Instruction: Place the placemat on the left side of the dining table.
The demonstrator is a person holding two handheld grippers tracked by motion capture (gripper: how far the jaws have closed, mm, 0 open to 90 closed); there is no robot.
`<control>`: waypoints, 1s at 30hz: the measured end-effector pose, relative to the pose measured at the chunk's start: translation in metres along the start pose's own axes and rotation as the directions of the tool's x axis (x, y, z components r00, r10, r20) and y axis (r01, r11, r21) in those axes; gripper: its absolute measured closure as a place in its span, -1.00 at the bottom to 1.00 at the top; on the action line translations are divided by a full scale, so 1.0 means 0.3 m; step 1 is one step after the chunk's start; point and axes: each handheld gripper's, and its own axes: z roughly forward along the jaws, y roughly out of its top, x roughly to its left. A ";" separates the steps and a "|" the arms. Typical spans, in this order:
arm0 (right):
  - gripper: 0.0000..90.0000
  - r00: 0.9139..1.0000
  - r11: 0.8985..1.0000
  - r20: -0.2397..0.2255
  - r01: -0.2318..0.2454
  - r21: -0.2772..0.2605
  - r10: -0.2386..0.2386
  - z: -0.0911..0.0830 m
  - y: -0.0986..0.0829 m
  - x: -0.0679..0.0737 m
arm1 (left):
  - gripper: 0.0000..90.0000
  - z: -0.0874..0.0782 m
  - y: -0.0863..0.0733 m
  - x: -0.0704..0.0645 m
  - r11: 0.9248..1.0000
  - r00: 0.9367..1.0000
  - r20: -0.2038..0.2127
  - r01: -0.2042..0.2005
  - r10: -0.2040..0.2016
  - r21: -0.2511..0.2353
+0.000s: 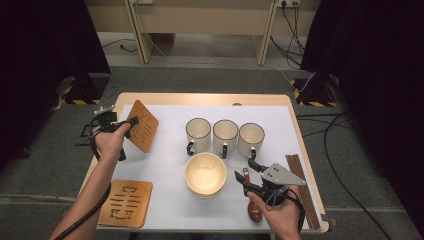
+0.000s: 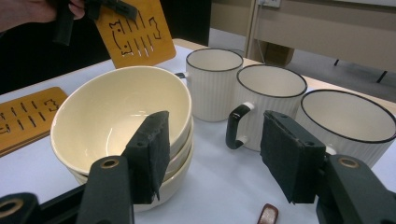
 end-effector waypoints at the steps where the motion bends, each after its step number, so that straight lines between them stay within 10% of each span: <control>1: -0.05 1.000 1.000 0.000 -0.005 0.000 0.005 -0.002 0.000 0.000 | 0.90 0.013 -0.005 0.004 1.000 1.000 -0.006 0.009 -0.009 0.007; 17: -0.05 1.000 1.000 0.009 -0.003 0.002 0.003 -0.002 -0.002 -0.005 | 0.90 0.066 -0.039 0.035 0.995 0.995 -0.022 0.100 -0.099 0.025; 30: -0.05 1.000 1.000 0.005 -0.002 0.013 0.002 0.007 -0.010 -0.006 | 0.63 0.060 -0.044 0.106 0.993 0.993 -0.084 0.091 -0.084 0.073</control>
